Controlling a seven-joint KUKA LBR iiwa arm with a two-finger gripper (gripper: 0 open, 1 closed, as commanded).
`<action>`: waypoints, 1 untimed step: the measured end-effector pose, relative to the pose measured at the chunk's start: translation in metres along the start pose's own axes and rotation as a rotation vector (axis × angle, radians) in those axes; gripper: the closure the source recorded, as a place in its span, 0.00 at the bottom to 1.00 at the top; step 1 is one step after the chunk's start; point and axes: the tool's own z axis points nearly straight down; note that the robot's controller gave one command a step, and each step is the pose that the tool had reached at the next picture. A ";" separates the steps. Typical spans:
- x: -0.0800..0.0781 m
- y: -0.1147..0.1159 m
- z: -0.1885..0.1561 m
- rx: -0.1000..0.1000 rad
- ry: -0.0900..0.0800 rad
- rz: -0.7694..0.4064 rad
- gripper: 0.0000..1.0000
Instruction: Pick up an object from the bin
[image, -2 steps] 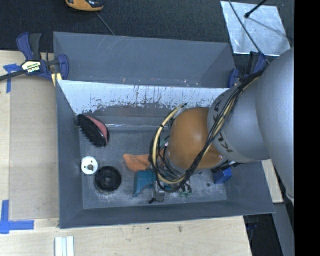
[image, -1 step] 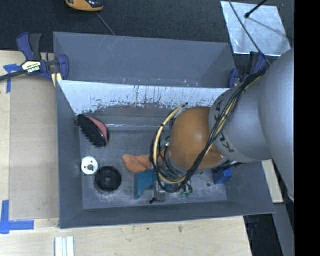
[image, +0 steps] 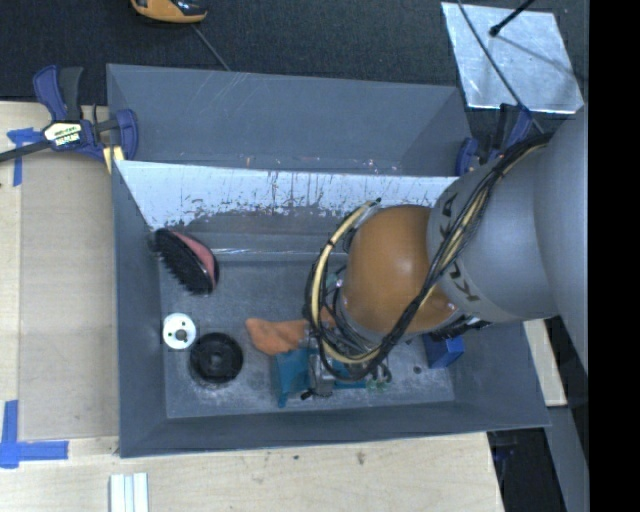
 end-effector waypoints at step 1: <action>0.000 0.000 -0.014 -0.001 0.000 0.000 1.00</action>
Offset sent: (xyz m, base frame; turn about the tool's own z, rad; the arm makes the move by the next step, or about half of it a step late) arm 0.0001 0.0002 0.0000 0.0000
